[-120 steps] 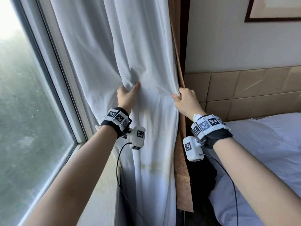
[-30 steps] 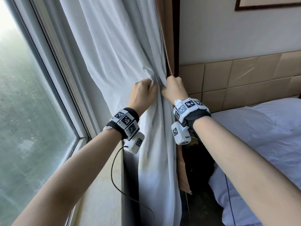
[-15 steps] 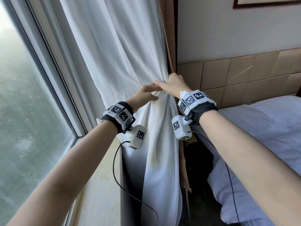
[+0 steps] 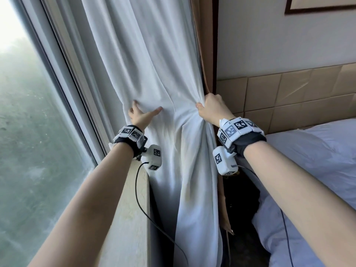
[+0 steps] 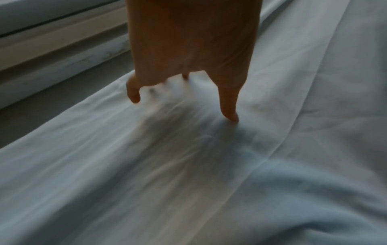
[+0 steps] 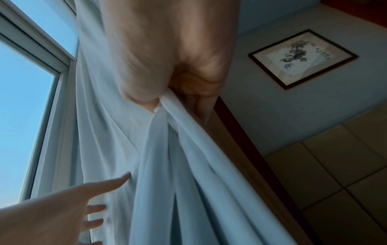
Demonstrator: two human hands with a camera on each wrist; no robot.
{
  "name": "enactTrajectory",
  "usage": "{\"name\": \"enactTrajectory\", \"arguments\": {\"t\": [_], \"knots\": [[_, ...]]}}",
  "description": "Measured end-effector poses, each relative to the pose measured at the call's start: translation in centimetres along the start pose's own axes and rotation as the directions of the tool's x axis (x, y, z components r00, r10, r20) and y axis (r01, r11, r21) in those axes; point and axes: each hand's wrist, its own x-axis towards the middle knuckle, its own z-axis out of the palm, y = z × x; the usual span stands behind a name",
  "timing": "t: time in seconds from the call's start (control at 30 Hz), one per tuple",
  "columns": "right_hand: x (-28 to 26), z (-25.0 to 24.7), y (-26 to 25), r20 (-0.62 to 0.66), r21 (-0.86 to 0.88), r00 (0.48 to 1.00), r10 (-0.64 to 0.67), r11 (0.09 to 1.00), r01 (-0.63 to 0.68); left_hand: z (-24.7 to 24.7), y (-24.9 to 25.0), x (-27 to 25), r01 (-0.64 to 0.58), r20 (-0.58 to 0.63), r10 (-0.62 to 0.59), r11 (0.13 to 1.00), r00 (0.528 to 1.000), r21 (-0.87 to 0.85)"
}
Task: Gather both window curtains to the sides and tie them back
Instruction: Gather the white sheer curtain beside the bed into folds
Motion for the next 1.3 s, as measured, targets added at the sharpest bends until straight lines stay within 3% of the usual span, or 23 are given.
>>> {"name": "enactTrajectory", "arguments": {"t": [0.1,0.23,0.4,0.57,0.73,0.87,1.03,1.2,1.3], "knots": [[0.0,0.2,-0.1,0.001,0.013,1.000,0.002,1.000,-0.002,0.5,0.0,0.4,0.034,-0.008,-0.036,0.985,0.999,-0.168],[0.1,0.4,-0.1,0.003,0.042,1.000,0.010,0.999,-0.010,1.0,0.4,-0.1,-0.031,-0.044,0.020,0.959,0.999,-0.282],[0.1,0.5,-0.3,-0.015,0.029,1.000,0.002,1.000,-0.002,0.3,-0.8,-0.3,-0.123,-0.243,0.070,0.970,0.967,-0.211],[0.4,1.3,-0.6,-0.045,0.003,0.999,-0.010,1.000,0.010,0.0,-1.3,-2.9,-0.287,-0.321,0.255,0.956,0.912,-0.055],[0.4,1.9,-1.9,-0.048,-0.024,0.998,-0.030,0.999,0.029,1.4,0.5,-5.9,-0.468,-0.138,0.467,0.883,0.873,0.027],[0.3,2.2,-2.5,-0.032,-0.038,0.999,-0.010,0.999,0.009,2.6,3.5,-8.1,-0.591,0.037,0.593,0.805,0.804,-0.048],[0.2,1.5,-1.9,-0.012,0.004,1.000,0.017,1.000,-0.017,3.7,4.3,-8.5,-0.570,0.293,0.559,0.820,0.776,-0.056],[0.1,0.6,-1.1,0.055,0.151,0.996,0.064,0.986,-0.072,4.0,3.9,-8.4,-0.543,0.375,0.527,0.837,0.763,-0.071],[0.0,0.3,-0.7,0.160,0.240,0.981,0.109,0.960,-0.146,3.7,3.8,-8.7,-0.457,0.455,0.452,0.883,0.767,-0.108]]}}
